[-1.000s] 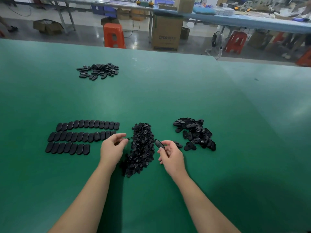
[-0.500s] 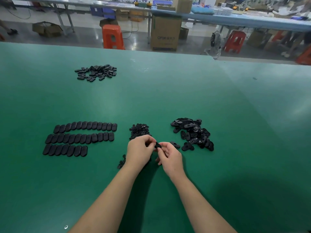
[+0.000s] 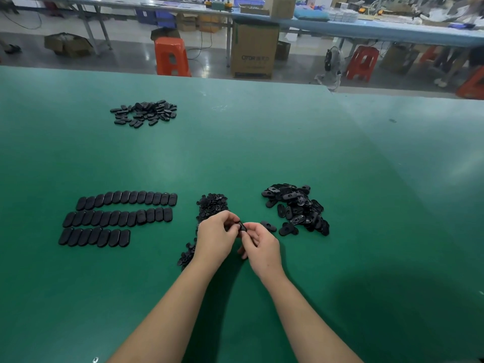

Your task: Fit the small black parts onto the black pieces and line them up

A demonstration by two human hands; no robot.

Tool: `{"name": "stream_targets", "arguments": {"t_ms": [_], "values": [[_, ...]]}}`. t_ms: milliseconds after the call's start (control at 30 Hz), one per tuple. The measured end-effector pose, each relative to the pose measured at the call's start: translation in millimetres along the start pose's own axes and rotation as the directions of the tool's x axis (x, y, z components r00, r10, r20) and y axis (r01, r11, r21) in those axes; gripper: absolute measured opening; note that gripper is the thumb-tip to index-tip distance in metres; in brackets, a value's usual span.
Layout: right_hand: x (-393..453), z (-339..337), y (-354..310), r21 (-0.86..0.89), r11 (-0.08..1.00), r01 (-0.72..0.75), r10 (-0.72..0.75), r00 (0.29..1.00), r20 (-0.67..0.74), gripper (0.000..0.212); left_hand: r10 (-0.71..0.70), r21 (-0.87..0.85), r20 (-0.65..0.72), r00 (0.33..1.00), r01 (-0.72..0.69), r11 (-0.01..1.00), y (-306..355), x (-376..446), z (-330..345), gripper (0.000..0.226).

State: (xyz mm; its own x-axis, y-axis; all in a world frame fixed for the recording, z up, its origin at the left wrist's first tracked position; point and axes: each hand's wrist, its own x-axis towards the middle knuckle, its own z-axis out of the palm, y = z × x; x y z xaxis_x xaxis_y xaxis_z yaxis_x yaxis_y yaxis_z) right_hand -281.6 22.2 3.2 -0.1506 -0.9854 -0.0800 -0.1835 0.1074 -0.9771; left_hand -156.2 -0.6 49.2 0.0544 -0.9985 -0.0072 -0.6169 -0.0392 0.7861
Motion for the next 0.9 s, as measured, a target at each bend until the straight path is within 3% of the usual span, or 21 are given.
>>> {"name": "stream_targets", "arguments": {"t_ms": [400, 567, 633, 733, 900], "values": [[-1.5, 0.0, -1.6, 0.005, 1.000, 0.002, -0.002, 1.000, 0.016, 0.015, -0.027, -0.057, -0.023, 0.999, 0.026, 0.998, -5.0, -1.6, 3.1, 0.013], [-2.2, -0.6, -2.5, 0.017, 1.000, 0.020, -0.020, 1.000, 0.016, 0.023, 0.015, -0.023, -0.107, 0.994, -0.018, 1.000, -6.8, -2.8, 7.3, 0.008], [-2.0, -1.1, -2.9, 0.028, 0.999, 0.026, -0.026, 1.000, 0.011, 0.023, 0.013, -0.017, -0.121, 0.993, -0.015, 1.000, -6.6, -1.9, 7.8, 0.017], [-1.8, -2.3, -3.2, 0.051, 0.998, 0.036, -0.036, 0.999, 0.014, 0.024, -0.052, -0.085, -0.035, 0.998, 0.049, 0.995, -6.6, 2.4, 4.7, 0.033], [-2.2, -4.1, -4.2, 0.073, 0.997, 0.038, -0.038, 0.999, -0.001, 0.025, -0.149, -0.266, 0.084, 0.985, 0.166, 0.950, -13.3, 8.7, 1.2, 0.014]]}}
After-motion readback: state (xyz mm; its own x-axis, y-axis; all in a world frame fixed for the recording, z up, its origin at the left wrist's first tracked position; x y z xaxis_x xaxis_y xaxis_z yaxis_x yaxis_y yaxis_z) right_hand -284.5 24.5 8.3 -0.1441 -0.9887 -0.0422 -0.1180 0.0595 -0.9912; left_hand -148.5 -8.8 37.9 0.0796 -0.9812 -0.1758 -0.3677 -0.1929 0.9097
